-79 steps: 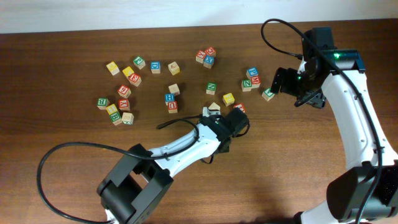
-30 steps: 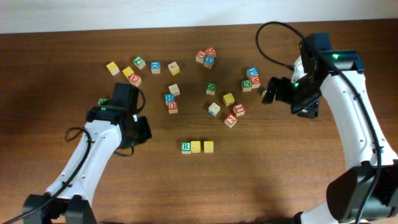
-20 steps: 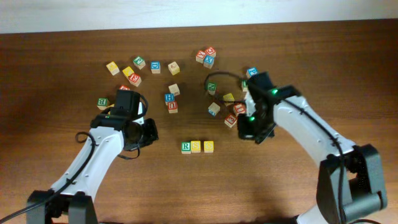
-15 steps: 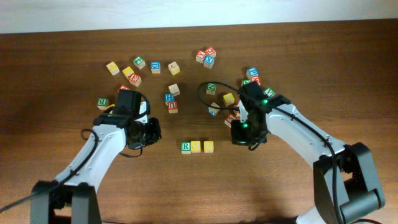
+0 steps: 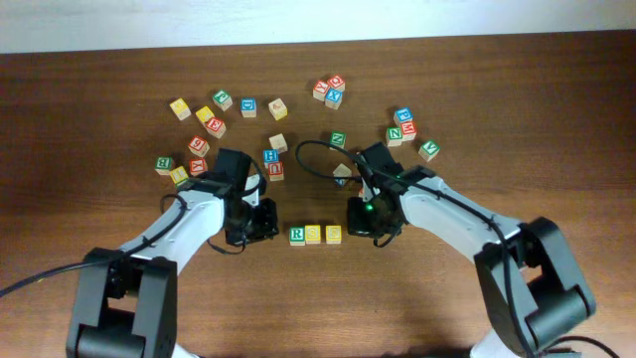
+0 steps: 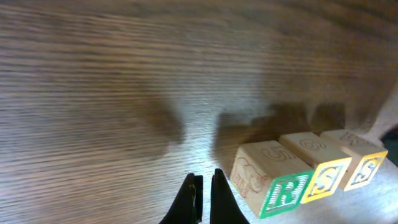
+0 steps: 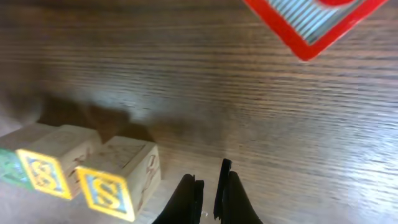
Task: Spell out RSS
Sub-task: 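Bring both grippers to the row ends and squeeze the blocks together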
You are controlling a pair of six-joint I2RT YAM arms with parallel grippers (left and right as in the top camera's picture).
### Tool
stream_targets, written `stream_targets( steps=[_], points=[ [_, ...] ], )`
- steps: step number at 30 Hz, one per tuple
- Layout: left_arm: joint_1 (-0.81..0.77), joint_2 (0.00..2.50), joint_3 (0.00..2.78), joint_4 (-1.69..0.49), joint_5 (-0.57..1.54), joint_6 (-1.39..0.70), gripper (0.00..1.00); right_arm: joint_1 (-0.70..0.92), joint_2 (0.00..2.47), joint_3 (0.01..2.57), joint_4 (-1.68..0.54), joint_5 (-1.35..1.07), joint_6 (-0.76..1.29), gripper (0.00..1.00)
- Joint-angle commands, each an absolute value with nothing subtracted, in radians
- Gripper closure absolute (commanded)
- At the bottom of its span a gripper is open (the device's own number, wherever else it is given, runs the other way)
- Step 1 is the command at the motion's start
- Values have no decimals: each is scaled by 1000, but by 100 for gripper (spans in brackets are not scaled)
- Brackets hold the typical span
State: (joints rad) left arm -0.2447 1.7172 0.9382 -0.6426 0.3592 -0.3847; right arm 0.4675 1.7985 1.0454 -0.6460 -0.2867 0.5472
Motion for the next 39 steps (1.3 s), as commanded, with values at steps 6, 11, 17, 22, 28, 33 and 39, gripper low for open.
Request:
stream_targets(
  steps=[6,11,17,22,28,33,39],
  points=[
    [-249,1758,928,-640,363,-370,100,516,1847,1037,-599,-345,567,96],
    [-249,1758,928,-638,369,-373,100,537,1868,1037,-587,-345,578,96],
    [-254,1758,925,-637,379,-373,100,538,1877,1037,-581,-348,578,96],
    [-292,1758,924,-620,378,-373,100,538,1877,1037,-569,-349,578,96],
    [-305,1760,924,-601,378,-400,100,539,1877,1037,-564,-349,577,96],
    [-306,1760,924,-603,379,-400,100,539,1877,1037,-552,-349,575,96],
    [-333,1760,924,-598,379,-406,100,570,1877,1037,-528,-359,532,96]
  ],
)
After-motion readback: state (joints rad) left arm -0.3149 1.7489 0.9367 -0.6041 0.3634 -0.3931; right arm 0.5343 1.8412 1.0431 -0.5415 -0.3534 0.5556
